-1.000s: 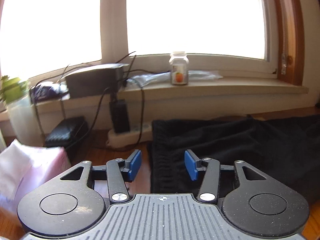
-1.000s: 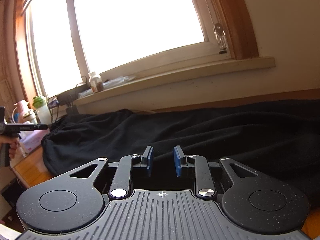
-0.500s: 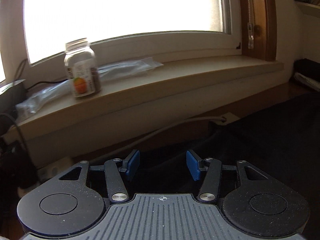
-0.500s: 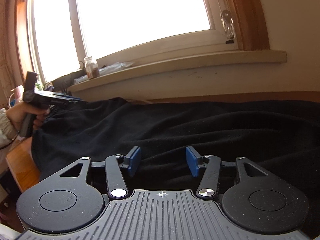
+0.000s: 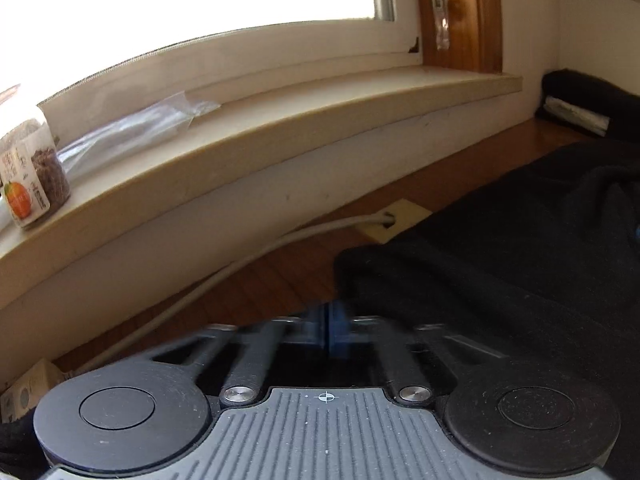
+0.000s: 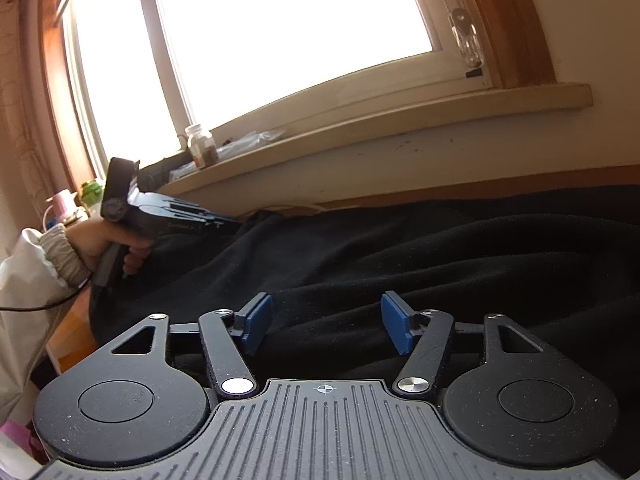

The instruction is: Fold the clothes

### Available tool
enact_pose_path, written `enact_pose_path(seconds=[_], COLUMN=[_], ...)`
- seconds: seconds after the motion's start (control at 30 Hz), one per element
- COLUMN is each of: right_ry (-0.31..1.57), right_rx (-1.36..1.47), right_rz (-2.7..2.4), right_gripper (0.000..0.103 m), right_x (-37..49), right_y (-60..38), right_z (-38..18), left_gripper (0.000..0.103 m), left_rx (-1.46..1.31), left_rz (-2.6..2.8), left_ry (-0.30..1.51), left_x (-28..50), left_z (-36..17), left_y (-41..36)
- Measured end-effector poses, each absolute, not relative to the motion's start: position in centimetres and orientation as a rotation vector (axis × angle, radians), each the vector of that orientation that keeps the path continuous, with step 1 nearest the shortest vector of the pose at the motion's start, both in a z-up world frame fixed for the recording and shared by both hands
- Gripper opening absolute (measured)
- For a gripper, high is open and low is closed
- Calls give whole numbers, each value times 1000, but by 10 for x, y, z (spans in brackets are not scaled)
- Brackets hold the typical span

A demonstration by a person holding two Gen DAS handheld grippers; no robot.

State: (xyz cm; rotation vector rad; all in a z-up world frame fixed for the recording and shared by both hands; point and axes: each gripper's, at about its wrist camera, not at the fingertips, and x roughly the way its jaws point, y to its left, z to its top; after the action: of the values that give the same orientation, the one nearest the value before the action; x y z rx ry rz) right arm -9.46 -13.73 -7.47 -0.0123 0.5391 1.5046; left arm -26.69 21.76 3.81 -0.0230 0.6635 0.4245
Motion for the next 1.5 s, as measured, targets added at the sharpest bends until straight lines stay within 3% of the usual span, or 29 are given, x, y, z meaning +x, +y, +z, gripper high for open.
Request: enact_pose_path(seconds=[0.13, 0.27, 0.5, 0.53, 0.6, 0.7, 0.77, 1.03, 1.27, 1.5], right_ry=[532, 538, 535, 534, 515, 460, 418, 501, 488, 458], right_rx=[-15, -6, 43, 57, 68, 54, 18, 77, 66, 40], right_rz=[1512, 1510, 1479, 1468, 1432, 1363, 1304, 1078, 972, 856], right_gripper=[62, 62, 62, 62, 64, 73, 77, 81, 81, 80], right_x=[-96, -95, -92, -91, -90, -89, -86, -27, 3, 12], right_y=[-137, -138, -144, -146, -153, -169, -183, -256, -290, -303], right_z=[-74, -74, -75, -75, -74, -72, -72, -88, -95, -93], left_gripper=[2, 2, 26, 40, 58, 61, 70, 76, 84, 85], left_rx=[41, 104, 34, 31, 26, 30, 30, 19, -11, -63], left_rz=[577, 629, 624, 605, 549, 447, 386, 216, 186, 156], left_ry=[557, 607, 597, 590, 576, 557, 544, 551, 612, 665], left_x=[-272, -268, -278, -274, -260, -231, -207, -137, -130, -139], left_z=[67, 65, 60, 61, 62, 62, 58, 27, 12, 7], left_y=[209, 208, 200, 193, 179, 151, 135, 96, 105, 109])
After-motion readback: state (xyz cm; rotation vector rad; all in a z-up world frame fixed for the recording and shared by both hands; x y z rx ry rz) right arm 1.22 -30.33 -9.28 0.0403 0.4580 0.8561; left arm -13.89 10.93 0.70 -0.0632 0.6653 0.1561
